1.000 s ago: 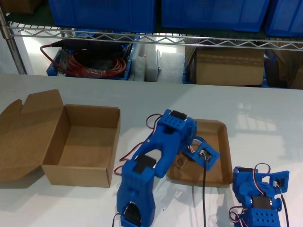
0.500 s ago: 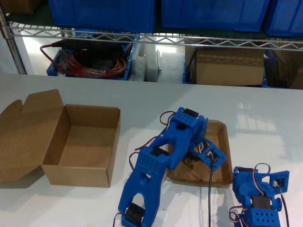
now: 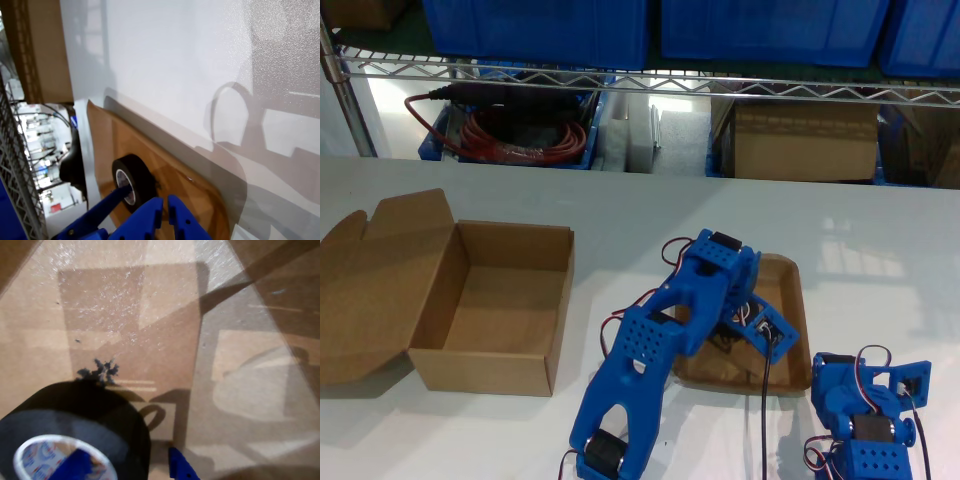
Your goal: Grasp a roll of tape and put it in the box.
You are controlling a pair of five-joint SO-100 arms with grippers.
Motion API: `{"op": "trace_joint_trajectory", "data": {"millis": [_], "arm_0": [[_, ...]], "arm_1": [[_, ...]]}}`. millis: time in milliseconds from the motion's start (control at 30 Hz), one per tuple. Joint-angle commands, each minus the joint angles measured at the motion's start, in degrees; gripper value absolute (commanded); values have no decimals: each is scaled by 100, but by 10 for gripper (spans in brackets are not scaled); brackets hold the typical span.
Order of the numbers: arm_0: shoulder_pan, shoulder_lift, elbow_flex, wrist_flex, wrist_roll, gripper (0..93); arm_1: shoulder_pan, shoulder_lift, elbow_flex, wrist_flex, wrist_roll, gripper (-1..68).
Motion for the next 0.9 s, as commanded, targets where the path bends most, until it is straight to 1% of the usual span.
{"op": "trace_joint_trajectory", "data": {"millis": [0,100,233,267,700,867], "arm_0": [[-26,-35,-281,-9,-26,157],[-26,-220,-360,-18,-97,123],[-44,-272,-387,-26,-193,7],[-44,-272,-387,-26,-202,-2],[-18,-97,-325,-105,-97,-3],[-211,589,123,-141,-158,-2]], "arm_1": [[-18,35,79,-26,18,3],[-18,35,79,-26,18,3],[-18,35,79,-26,18,3],[-18,35,79,-26,18,3],[-18,35,79,-26,18,3],[-18,35,79,-26,18,3]]}}
